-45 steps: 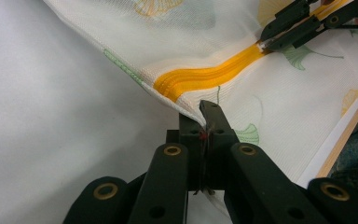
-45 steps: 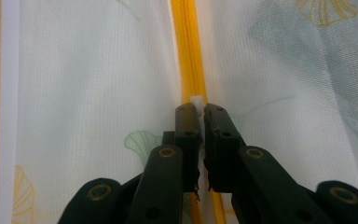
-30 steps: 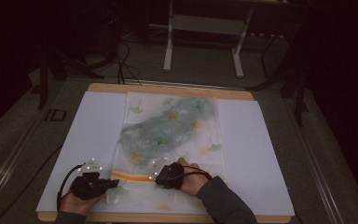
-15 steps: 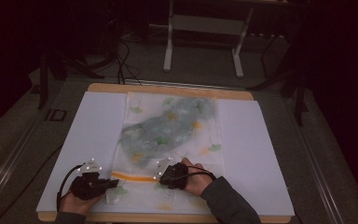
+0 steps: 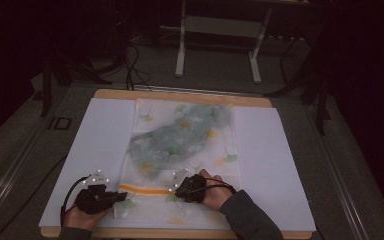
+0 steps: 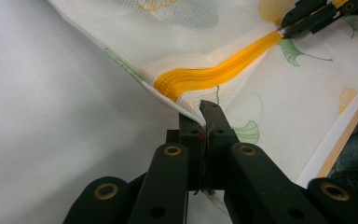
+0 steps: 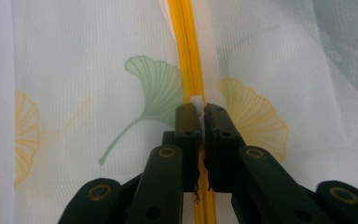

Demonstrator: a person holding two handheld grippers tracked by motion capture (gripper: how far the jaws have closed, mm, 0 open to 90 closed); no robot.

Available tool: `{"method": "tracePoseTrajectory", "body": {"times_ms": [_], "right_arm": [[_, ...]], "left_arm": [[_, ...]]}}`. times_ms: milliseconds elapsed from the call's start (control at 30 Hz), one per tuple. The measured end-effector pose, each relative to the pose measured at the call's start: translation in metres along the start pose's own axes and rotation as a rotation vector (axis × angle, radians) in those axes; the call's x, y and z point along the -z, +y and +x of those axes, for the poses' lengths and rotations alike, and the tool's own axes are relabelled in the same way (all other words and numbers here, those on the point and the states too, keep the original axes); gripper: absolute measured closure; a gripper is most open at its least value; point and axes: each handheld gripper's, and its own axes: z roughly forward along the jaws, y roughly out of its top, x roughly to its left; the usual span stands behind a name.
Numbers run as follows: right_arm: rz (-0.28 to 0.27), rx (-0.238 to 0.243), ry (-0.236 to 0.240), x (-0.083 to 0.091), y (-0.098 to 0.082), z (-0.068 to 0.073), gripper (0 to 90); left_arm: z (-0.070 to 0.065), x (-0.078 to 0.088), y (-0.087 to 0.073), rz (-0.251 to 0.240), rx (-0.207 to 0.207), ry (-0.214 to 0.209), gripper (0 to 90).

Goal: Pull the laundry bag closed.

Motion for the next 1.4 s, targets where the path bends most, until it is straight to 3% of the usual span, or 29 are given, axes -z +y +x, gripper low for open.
{"method": "tracePoseTrajectory", "body": {"times_ms": [1400], "right_arm": [[0.037, -0.030, -0.030, 0.016, -0.030, -0.001, 85.0]], "left_arm": [[0.000, 0.001, -0.001, 0.003, 0.003, 0.001, 88.6]]}}
